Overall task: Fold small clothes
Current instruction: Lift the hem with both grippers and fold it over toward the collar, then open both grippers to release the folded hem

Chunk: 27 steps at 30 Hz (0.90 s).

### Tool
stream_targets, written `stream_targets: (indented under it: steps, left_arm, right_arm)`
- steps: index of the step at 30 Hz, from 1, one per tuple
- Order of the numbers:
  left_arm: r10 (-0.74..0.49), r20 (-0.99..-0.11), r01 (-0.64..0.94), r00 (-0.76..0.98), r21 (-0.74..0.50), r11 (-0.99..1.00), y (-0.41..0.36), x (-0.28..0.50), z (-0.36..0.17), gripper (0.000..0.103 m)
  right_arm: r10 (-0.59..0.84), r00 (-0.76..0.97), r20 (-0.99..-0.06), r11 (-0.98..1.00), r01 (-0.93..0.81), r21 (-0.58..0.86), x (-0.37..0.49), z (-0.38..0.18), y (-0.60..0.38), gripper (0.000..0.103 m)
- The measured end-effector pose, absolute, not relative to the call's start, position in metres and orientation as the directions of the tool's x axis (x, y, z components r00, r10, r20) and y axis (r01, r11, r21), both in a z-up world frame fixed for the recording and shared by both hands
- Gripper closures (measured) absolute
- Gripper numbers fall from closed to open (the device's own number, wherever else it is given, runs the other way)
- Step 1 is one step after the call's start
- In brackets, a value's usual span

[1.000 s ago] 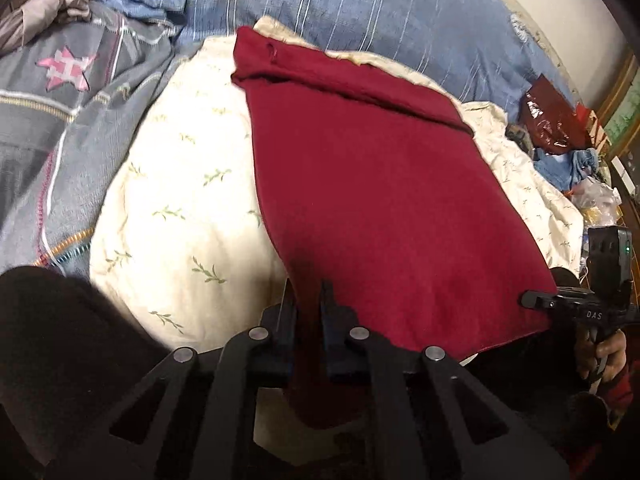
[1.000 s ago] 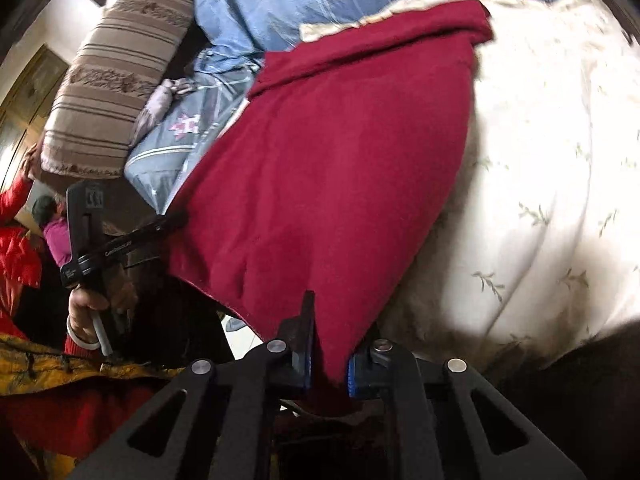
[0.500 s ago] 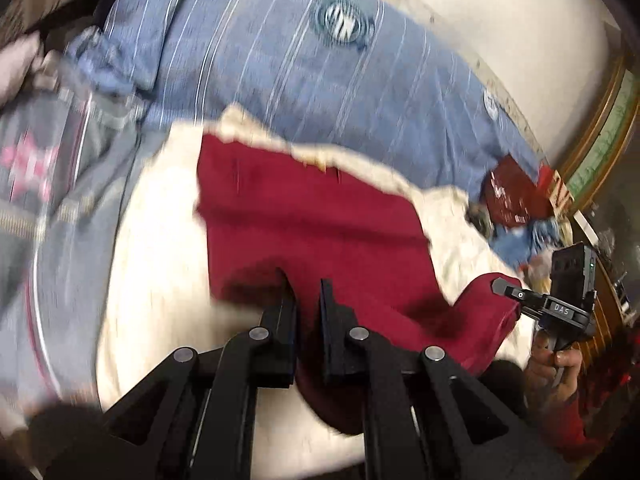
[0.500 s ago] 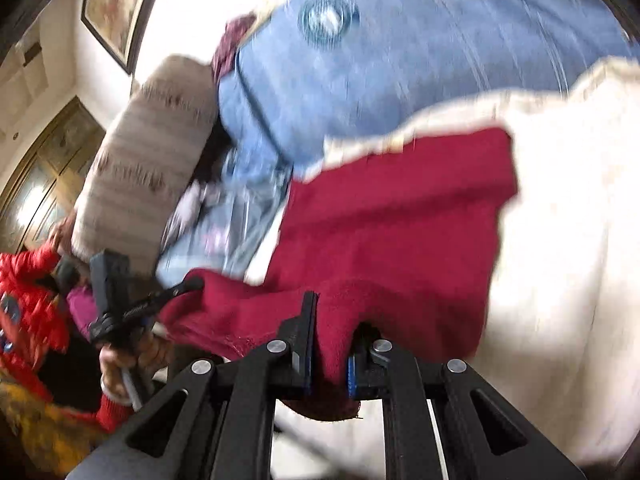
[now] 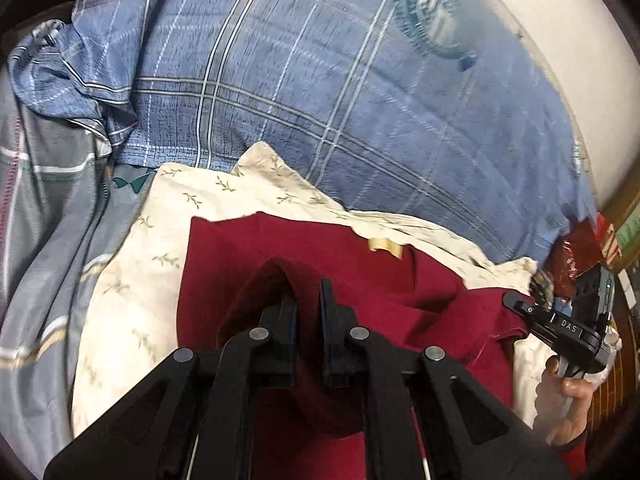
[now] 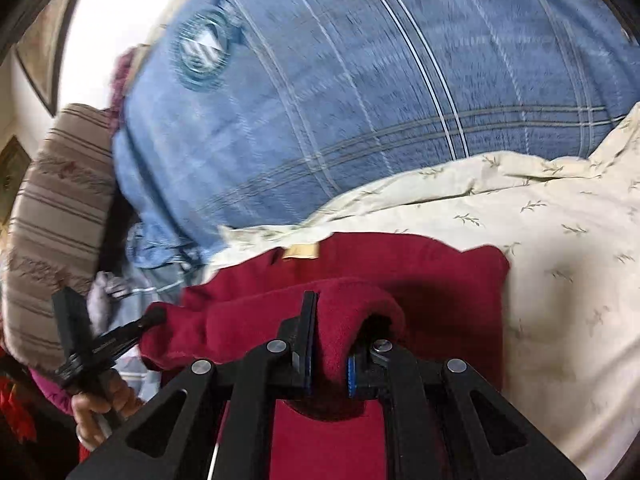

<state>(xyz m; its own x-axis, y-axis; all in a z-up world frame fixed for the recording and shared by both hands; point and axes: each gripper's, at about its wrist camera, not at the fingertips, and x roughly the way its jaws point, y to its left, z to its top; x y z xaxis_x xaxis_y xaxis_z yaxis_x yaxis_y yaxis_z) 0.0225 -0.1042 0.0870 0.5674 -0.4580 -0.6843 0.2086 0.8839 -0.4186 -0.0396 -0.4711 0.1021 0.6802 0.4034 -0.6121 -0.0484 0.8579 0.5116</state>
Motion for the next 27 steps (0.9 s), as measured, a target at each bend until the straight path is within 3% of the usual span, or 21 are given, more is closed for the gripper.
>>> stream_targets:
  steps: [5,7,8,9,10,12,15,19,22,24,25,27]
  left_arm:
    - [-0.455,-0.715,0.219,0.531,-0.403,0.889,-0.104,0.037,0.071,0.084]
    - [-0.459,-0.703,0.234,0.544,-0.398,0.887,-0.102,0.034,0.078,0.065]
    - [-0.436,-0.682,0.230,0.587,-0.376,0.898,-0.098,0.029,0.087,0.034]
    - [-0.414,-0.661,0.215,0.626,-0.364,0.906,-0.094,0.026,0.093,0.018]
    - [-0.403,-0.631,0.200,0.664,-0.369,0.908,-0.088,0.022,0.100,0.017]
    - [-0.418,-0.599,0.185,0.683,-0.412,0.892,-0.077,0.019,0.105,0.017]
    - [-0.420,-0.621,0.172,0.662,-0.420,0.891,-0.076,0.019,0.101,0.017]
    - [-0.383,-0.659,0.168,0.647,-0.367,0.915,-0.087,0.021,0.090,0.017]
    - [-0.348,-0.702,0.153,0.621,-0.328,0.932,-0.094,0.032,0.074,0.017]
    - [-0.292,-0.750,0.123,0.593,-0.274,0.954,-0.097,0.039,0.061,0.017]
    - [-0.276,-0.764,0.114,0.583,-0.260,0.959,-0.097,0.040,0.057,0.017]
    - [-0.256,-0.787,0.100,0.562,-0.242,0.965,-0.097,0.042,0.050,0.017]
  right_arm:
    - [0.437,0.619,-0.652,0.810,0.043,0.584,-0.006,0.071,-0.486,0.084]
    - [0.474,0.640,-0.605,0.770,0.032,0.637,-0.016,0.074,-0.494,0.066]
    - [0.481,0.668,-0.568,0.753,0.018,0.658,-0.028,0.079,-0.499,0.056]
    - [0.460,0.693,-0.554,0.754,0.024,0.656,-0.035,0.083,-0.503,0.034]
    - [0.415,0.742,-0.527,0.761,0.035,0.648,-0.051,0.090,-0.509,0.031]
    - [0.392,0.780,-0.488,0.767,0.016,0.642,-0.070,0.100,-0.514,0.031]
    - [0.401,0.774,-0.490,0.806,-0.044,0.591,-0.086,0.110,-0.499,0.041]
    - [0.366,0.698,-0.616,0.905,-0.114,0.409,-0.068,0.105,-0.449,0.050]
    - [0.340,0.665,-0.665,0.916,-0.076,0.393,-0.028,0.087,-0.446,0.053]
    - [0.239,0.640,-0.731,0.951,-0.001,0.310,-0.003,0.075,-0.452,0.056]
    - [0.092,0.629,-0.772,0.974,0.104,0.201,0.008,0.067,-0.460,0.062]
    - [0.032,0.635,-0.772,0.968,0.174,0.183,0.012,0.060,-0.475,0.071]
